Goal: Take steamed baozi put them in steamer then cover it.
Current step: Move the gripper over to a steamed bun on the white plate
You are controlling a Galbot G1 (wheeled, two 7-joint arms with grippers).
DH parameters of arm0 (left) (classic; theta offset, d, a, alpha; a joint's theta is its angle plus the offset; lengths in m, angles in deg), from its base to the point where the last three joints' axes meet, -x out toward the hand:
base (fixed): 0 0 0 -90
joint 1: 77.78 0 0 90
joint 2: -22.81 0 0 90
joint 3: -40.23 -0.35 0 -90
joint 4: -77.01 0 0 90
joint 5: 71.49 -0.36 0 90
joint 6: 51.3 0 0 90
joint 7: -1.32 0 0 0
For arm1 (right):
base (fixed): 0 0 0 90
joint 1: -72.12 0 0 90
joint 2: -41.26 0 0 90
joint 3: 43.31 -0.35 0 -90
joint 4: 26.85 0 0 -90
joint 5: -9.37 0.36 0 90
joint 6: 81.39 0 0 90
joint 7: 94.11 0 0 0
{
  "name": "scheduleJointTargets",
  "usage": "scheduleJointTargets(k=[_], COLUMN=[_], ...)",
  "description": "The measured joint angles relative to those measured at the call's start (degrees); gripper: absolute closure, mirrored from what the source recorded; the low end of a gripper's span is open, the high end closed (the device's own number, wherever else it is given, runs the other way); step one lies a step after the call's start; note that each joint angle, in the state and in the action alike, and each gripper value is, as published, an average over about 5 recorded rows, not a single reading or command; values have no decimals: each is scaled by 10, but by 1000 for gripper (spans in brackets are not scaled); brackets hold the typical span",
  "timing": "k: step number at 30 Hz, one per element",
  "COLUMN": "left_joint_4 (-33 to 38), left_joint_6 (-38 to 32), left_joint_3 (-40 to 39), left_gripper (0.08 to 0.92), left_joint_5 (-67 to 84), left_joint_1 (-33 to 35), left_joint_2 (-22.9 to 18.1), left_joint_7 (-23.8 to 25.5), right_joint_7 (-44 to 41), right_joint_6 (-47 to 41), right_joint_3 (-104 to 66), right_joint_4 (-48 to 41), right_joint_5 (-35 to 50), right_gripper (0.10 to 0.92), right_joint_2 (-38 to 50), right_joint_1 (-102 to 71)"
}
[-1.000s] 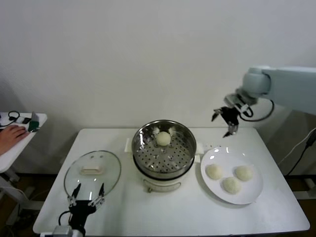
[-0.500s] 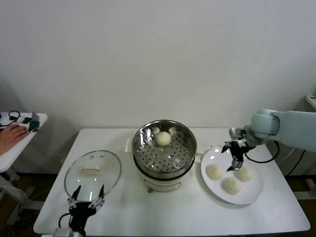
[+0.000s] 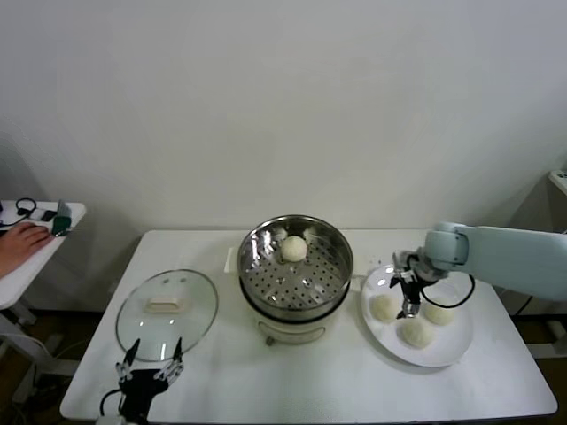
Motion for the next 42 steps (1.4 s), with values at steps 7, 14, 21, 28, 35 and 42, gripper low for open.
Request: scheduleJointTargets(k=[7,14,21,28,35,42], left_joint_4=[0,0,0,-1,-1,-2], left_joint_6=[0,0,1,1,3,5], left_joint_3=[1,3,0,-2,-5,-5], left_gripper=[177,177,177,177,177,177], left_joint_5=[-1,-2,-2,-4,-5,-5], left_joint_1=[1,2,1,0,-3,-6], left_joint_2=[0,0,0,-1,-2,-2], left_joint_7=[0,0,-1,-1,-1,-2], right_joint_7=[3,2,0,-5,-6,-2], right_joint_6=[-7,-9,-7,-8,-7,-2], right_joint_3=[-25,-29,-32,-24,-22,-28], right_joint_4=[-18,-19,-20,-10,-6,-12], right_joint_5=[-10,-18,-25,-28,-33,-40], right_gripper=[203,203,203,224,297,333], right_joint_2=[-10,-11,-12,-6,0,-4], right_joint_1=[-31,-36,-32,-24,-24,-24])
